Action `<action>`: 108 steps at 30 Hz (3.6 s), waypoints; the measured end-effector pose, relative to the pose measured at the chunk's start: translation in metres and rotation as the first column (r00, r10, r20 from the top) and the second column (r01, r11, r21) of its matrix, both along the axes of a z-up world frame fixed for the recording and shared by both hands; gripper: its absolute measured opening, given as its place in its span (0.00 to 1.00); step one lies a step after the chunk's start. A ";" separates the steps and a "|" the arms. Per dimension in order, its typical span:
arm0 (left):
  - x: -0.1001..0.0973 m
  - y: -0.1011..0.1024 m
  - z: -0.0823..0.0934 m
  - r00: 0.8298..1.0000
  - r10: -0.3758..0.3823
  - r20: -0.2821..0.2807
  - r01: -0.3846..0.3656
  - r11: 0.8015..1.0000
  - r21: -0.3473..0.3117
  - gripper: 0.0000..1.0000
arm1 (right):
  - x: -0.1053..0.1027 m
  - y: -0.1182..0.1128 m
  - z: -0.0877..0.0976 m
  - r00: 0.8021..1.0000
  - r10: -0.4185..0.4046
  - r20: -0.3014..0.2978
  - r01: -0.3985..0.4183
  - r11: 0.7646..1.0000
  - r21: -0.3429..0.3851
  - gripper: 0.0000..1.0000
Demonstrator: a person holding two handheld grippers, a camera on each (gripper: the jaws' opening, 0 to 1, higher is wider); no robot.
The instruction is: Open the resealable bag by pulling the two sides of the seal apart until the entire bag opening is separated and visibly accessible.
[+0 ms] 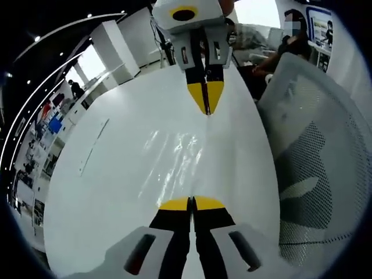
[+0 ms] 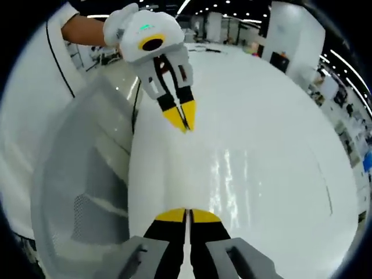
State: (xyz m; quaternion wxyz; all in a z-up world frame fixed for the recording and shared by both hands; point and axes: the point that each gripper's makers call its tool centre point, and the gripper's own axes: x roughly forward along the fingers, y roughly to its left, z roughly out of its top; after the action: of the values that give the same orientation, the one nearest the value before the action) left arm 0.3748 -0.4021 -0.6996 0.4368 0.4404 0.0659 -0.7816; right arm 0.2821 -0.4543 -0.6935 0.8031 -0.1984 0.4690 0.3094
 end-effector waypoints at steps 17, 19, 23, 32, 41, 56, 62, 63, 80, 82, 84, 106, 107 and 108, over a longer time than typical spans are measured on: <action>0.003 -0.001 -0.001 0.999 0.017 -0.038 -0.016 1.000 0.017 0.00 | 0.012 0.004 -0.001 0.993 -0.115 0.001 0.115 0.990 0.077 0.09; 0.003 -0.001 -0.002 0.999 0.022 -0.043 -0.021 1.000 0.021 0.00 | 0.018 0.003 0.000 0.991 -0.129 0.016 0.128 0.988 0.084 0.08; 0.004 -0.002 -0.002 0.999 0.022 -0.042 -0.022 1.000 0.020 0.00 | 0.020 0.004 0.001 0.990 -0.142 0.018 0.140 0.986 0.092 0.08; 0.002 -0.007 0.000 0.994 0.071 -0.089 -0.067 0.997 0.049 0.00 | 0.060 0.031 0.009 0.986 -0.125 0.108 0.107 0.982 0.158 0.05; -0.003 -0.010 0.003 0.989 0.085 -0.121 -0.078 0.995 0.056 0.00 | 0.091 0.058 0.004 0.986 -0.071 0.154 0.046 0.986 0.160 0.00; -0.002 -0.002 -0.011 0.978 0.135 -0.156 -0.115 0.985 0.129 0.00 | 0.071 0.043 -0.020 0.994 -0.110 -0.017 0.111 0.990 0.090 0.00; 0.001 -0.001 -0.010 0.973 0.151 -0.173 -0.128 0.983 0.134 0.00 | 0.057 0.031 -0.022 0.993 -0.114 -0.028 0.116 0.991 0.069 0.00; 0.001 0.000 -0.011 0.975 0.150 -0.164 -0.128 0.982 0.137 0.00 | 0.054 0.027 -0.023 0.993 -0.112 -0.034 0.113 0.992 0.052 0.00; -0.004 -0.008 -0.004 0.980 0.117 -0.164 -0.101 0.990 0.103 0.00 | 0.027 -0.005 -0.025 0.983 -0.181 -0.028 0.182 0.983 0.035 0.00; -0.004 -0.008 -0.003 0.980 0.117 -0.163 -0.101 0.990 0.102 0.00 | 0.024 -0.008 -0.026 0.982 -0.186 -0.030 0.186 0.982 0.030 0.00; -0.004 -0.009 -0.003 0.981 0.115 -0.158 -0.099 0.990 0.101 0.00 | 0.019 -0.012 -0.028 0.981 -0.193 -0.036 0.194 0.981 0.019 0.00; -0.009 -0.014 0.001 0.990 0.067 -0.126 -0.057 0.995 0.076 0.00 | -0.007 -0.034 -0.030 0.970 -0.238 -0.050 0.235 0.970 -0.058 0.00; -0.010 -0.013 0.001 0.992 0.059 -0.115 -0.051 0.996 0.073 0.00 | -0.007 -0.035 -0.030 0.971 -0.234 -0.047 0.231 0.971 -0.065 0.00; -0.010 -0.014 0.002 0.993 0.052 -0.110 -0.045 0.997 0.068 0.00 | -0.007 -0.035 -0.031 0.970 -0.236 -0.048 0.233 0.970 -0.066 0.00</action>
State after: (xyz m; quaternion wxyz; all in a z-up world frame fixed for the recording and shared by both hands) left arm 0.3647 -0.4156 -0.6977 0.4368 0.4085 0.1263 -0.7914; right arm 0.2753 -0.4891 -0.7242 0.8142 -0.1569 0.5206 0.2034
